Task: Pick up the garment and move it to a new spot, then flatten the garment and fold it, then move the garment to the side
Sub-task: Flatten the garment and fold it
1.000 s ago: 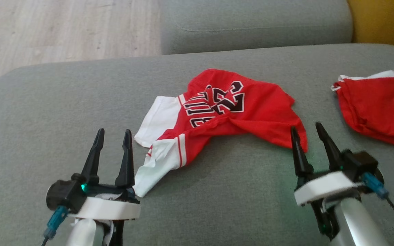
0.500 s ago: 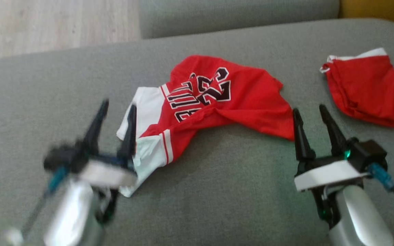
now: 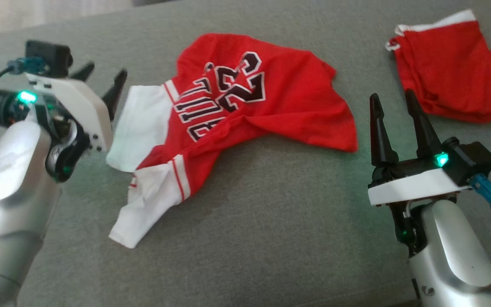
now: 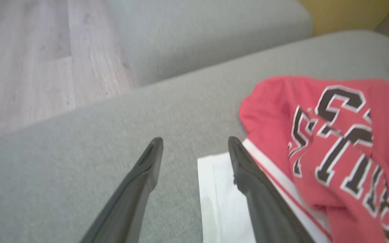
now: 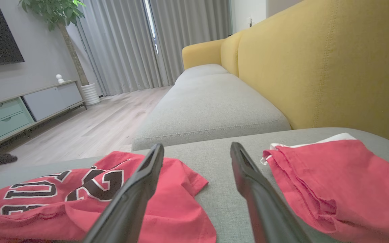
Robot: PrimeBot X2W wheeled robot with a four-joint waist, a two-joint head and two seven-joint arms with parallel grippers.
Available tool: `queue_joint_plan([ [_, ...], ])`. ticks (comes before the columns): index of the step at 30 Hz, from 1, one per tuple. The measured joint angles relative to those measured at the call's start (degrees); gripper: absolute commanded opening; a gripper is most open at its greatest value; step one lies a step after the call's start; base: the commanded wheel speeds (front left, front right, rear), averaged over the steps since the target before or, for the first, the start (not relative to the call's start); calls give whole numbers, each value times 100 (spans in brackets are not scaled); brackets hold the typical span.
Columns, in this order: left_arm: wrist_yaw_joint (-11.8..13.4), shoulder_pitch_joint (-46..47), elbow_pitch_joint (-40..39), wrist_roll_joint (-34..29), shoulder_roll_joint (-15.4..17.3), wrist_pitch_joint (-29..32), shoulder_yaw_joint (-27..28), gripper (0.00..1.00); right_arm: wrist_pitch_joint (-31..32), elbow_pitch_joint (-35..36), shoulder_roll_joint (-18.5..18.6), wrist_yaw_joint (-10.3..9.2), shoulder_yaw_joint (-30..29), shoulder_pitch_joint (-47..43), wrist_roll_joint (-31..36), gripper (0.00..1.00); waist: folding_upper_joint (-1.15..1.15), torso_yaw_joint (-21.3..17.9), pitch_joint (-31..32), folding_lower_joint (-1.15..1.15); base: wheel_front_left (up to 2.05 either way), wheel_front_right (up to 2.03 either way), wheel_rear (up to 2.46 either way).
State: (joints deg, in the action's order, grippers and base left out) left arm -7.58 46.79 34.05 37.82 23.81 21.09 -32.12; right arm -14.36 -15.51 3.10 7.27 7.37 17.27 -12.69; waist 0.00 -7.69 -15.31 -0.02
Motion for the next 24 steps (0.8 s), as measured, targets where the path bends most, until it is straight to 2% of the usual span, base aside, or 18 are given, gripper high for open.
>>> queue_joint_plan([
  [5,-1,27,136,492,252,569,-594,100,-1,52,-1,0,-22,4,-44,100,0,-208,-207,0,0,0,0],
  [11,0,94,136,993,431,958,-1140,100,-1,81,-1,0,-54,4,-99,100,0,-324,-300,1,0,0,0],
  [16,-4,235,169,1053,616,1171,-1490,100,-1,110,-1,0,-49,4,-101,100,0,-352,-325,2,0,0,0],
  [21,-5,414,318,1069,637,1372,-1666,100,-1,159,-1,0,-40,14,-151,100,0,-380,-363,2,0,0,0],
  [22,-4,454,318,1126,641,1456,-1703,72,-1,170,-1,0,-41,14,-151,100,0,-384,-367,2,0,0,0],
  [23,-2,489,311,1200,657,1539,-1752,0,-1,178,-1,0,-41,15,-151,100,0,-388,-370,2,0,0,0],
  [24,-1,511,287,1272,684,1591,-1798,0,-1,178,-1,0,-43,16,-151,100,0,-391,-371,2,0,0,0],
])
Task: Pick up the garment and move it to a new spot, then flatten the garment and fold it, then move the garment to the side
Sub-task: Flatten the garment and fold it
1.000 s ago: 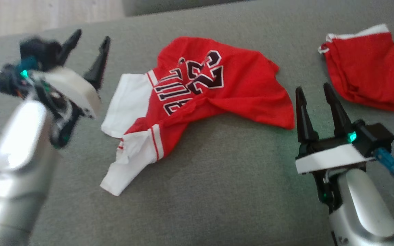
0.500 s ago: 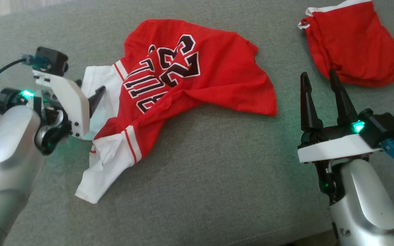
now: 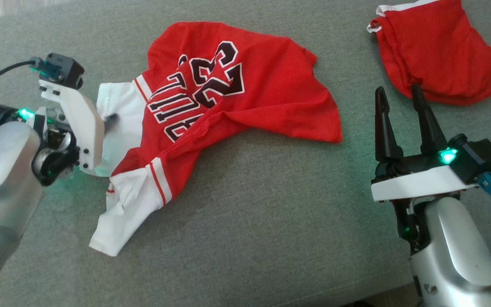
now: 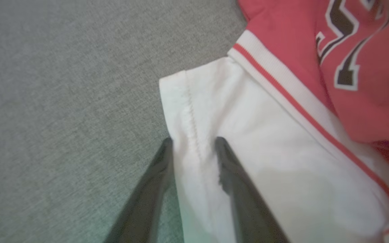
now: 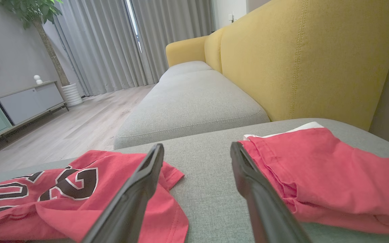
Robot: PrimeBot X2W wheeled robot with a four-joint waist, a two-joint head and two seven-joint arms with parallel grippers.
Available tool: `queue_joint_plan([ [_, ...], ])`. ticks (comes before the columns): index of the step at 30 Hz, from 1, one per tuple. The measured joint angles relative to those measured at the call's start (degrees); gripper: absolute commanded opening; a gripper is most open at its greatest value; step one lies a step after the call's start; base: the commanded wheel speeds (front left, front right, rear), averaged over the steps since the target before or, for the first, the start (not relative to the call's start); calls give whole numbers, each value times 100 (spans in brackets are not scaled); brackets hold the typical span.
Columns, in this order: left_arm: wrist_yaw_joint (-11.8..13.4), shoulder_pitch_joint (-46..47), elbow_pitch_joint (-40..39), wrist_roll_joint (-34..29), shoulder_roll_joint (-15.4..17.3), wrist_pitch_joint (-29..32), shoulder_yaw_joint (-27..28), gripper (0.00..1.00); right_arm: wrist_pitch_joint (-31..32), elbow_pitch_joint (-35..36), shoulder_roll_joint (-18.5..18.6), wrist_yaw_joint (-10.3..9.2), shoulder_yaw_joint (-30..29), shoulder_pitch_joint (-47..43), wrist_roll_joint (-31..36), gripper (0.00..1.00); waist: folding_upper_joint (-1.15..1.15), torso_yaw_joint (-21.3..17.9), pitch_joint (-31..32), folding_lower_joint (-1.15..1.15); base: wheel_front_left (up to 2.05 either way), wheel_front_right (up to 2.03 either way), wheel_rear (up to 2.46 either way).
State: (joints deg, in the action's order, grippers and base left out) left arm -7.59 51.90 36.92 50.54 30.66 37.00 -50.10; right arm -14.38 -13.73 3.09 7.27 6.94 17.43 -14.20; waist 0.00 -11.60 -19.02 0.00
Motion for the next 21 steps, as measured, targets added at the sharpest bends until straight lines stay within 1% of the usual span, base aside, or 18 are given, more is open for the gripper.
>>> queue_joint_plan([
  [4,-1,7,-53,138,67,38,-66,0,0,4,0,0,-10,7,0,100,0,-10,-2,0,0,0,0],
  [6,-5,38,-52,113,116,-105,-133,0,0,5,0,0,-12,20,0,100,0,-24,-8,0,0,0,0],
  [9,3,122,92,-124,148,-583,-146,0,0,18,0,0,-8,78,-4,100,0,-57,-26,0,0,0,0],
  [12,99,394,309,-505,216,-1139,-144,0,0,37,-1,0,15,85,-53,100,0,-102,-51,-1,0,0,0],
  [15,237,888,502,-840,290,-1692,-108,0,0,40,-1,0,30,85,-87,100,0,-160,-82,-1,0,0,0],
  [19,431,1544,712,-1245,296,-2435,1,0,0,58,-1,0,49,85,-125,100,0,-239,-130,-1,0,0,0],
  [21,581,1818,809,-1436,294,-2871,40,0,0,71,-1,0,60,88,-146,100,0,-276,-157,-1,0,0,0],
])
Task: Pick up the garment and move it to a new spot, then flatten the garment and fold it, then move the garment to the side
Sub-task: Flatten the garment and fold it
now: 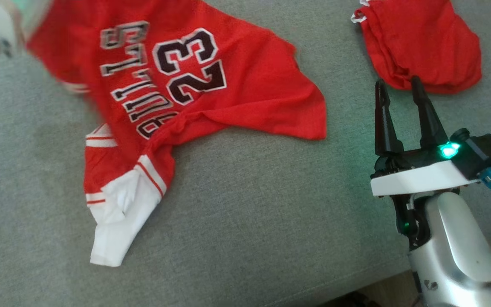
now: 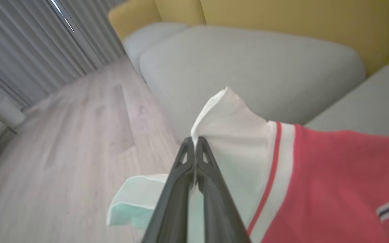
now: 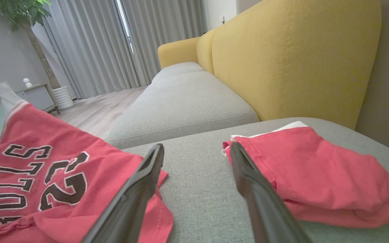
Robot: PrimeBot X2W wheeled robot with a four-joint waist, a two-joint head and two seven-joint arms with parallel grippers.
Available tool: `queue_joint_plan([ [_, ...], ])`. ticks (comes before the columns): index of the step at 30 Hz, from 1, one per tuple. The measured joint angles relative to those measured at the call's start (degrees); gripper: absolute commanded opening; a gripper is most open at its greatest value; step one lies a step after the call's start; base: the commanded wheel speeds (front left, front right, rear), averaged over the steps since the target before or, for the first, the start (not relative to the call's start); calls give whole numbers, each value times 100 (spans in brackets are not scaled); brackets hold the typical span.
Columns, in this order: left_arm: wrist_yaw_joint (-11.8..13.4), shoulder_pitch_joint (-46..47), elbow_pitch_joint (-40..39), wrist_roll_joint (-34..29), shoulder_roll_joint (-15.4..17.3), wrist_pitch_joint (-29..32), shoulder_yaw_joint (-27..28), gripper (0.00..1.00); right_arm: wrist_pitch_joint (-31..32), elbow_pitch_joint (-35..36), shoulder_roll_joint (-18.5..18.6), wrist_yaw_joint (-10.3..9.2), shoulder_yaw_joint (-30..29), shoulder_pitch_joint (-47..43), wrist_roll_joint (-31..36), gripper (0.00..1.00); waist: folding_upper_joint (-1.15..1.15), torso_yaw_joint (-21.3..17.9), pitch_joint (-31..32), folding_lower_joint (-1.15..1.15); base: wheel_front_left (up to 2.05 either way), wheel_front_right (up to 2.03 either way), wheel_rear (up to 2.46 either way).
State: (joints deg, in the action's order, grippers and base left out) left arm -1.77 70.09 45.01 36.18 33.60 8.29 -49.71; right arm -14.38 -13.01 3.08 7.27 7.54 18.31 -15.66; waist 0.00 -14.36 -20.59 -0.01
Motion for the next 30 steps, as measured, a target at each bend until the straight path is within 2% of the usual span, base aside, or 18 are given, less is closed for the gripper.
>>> queue_joint_plan([
  [2,167,268,120,-200,-5,-474,33,0,0,1,0,0,13,4,-19,100,0,-35,-24,0,0,0,0],
  [7,366,692,466,-450,-122,-1301,130,0,0,4,0,0,19,16,-49,100,0,-74,-50,0,0,0,0],
  [8,383,721,539,-470,-164,-1427,131,21,0,4,0,0,15,16,-49,100,0,-68,-50,0,0,0,0],
  [9,431,722,602,-509,-207,-1600,132,89,0,7,0,0,9,16,-49,100,0,-57,-48,0,0,0,0],
  [10,482,722,672,-537,-256,-1767,133,100,0,7,0,0,3,16,-49,100,0,-42,-47,0,0,0,0],
  [15,465,704,1000,-549,-515,-2056,131,100,0,-2,0,0,-38,16,-46,100,0,93,10,0,0,0,0],
  [19,266,584,1217,-481,-637,-2112,124,100,0,-18,-1,0,-47,16,-23,100,0,229,108,0,0,0,0],
  [26,66,-205,1279,-107,-894,-2258,264,100,0,-119,0,0,-160,-14,157,100,0,576,456,1,0,0,0],
  [30,67,-645,1099,34,-959,-2274,379,100,0,-176,0,0,-227,-46,166,100,0,717,635,1,0,0,0],
])
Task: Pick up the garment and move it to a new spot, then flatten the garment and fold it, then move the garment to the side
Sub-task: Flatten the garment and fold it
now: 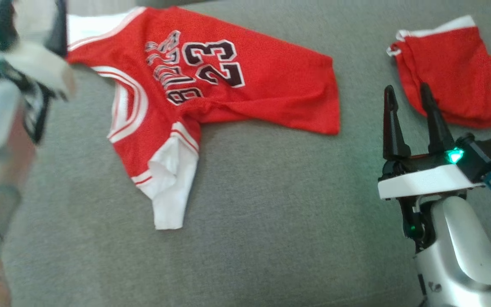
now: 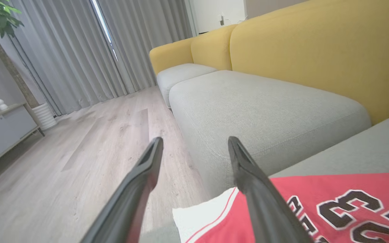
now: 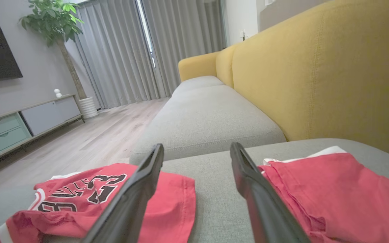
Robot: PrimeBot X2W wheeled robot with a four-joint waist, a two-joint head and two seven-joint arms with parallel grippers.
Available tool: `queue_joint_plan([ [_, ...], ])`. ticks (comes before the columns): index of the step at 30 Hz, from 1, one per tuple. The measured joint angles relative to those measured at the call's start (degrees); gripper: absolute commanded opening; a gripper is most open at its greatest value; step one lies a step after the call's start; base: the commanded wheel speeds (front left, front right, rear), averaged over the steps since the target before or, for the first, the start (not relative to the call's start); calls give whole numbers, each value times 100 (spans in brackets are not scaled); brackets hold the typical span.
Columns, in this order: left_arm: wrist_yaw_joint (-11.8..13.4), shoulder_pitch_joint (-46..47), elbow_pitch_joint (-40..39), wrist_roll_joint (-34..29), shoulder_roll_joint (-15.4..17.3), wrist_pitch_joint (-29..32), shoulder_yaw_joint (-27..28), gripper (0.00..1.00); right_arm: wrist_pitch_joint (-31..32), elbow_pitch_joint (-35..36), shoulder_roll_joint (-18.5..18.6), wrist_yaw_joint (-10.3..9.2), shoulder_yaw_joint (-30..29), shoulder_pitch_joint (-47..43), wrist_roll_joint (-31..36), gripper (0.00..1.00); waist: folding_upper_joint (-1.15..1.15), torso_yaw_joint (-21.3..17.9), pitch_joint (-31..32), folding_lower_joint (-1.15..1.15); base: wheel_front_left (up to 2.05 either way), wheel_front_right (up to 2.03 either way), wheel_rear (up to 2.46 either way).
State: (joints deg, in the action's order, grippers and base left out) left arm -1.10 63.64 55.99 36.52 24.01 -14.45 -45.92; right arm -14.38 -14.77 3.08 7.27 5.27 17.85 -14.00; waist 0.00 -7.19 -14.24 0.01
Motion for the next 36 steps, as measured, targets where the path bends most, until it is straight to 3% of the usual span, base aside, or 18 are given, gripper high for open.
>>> queue_joint_plan([
  [5,134,-1001,-783,186,-114,0,402,100,0,-42,-1,0,-103,-235,62,100,0,234,332,0,0,0,0],
  [14,690,-3247,-2329,267,-220,0,1104,100,0,-141,-7,0,-218,-688,97,100,0,623,872,1,0,0,0],
  [22,1025,-4649,-3208,205,-477,0,1517,100,0,-202,-12,0,-147,-829,36,100,0,694,1069,0,0,0,0],
  [30,1007,-4760,-3214,114,-525,82,1624,100,0,-170,-13,0,-89,-808,32,100,0,586,850,-1,0,0,0],
  [36,792,-4113,-2659,189,-626,900,1433,100,0,-104,-14,0,-69,-772,32,100,0,428,555,-1,0,0,0],
])
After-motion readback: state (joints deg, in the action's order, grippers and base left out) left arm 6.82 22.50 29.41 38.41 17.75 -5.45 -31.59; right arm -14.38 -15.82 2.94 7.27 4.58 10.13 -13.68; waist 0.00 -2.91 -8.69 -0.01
